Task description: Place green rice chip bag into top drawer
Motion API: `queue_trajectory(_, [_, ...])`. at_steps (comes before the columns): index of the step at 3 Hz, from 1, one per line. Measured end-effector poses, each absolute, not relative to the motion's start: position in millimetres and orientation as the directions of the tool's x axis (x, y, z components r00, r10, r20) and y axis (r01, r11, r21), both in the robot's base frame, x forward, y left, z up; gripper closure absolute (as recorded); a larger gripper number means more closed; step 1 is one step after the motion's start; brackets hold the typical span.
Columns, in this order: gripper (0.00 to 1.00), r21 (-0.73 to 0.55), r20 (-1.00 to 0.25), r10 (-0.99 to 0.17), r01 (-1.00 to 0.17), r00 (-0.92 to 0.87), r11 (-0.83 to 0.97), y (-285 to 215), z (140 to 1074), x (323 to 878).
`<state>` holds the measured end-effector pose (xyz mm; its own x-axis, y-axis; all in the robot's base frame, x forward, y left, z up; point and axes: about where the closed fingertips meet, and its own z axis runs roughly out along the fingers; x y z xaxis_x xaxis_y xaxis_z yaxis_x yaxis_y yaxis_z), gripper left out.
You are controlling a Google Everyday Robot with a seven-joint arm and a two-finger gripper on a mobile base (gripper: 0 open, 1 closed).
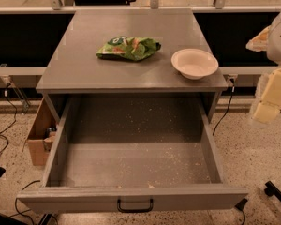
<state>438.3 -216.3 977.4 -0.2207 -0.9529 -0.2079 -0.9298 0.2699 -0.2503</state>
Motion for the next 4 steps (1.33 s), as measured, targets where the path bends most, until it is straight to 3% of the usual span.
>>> queue_trajectory(2, [0.00, -0.279, -0.273, -0.942, -0.922, -0.193, 0.270, -206.0, 972.3, 455.7])
queue_trajectory(4, [0.00, -0.392, -0.549, -0.835, -0.894, 0.037, 0.218, -135.6, 966.1, 554.3])
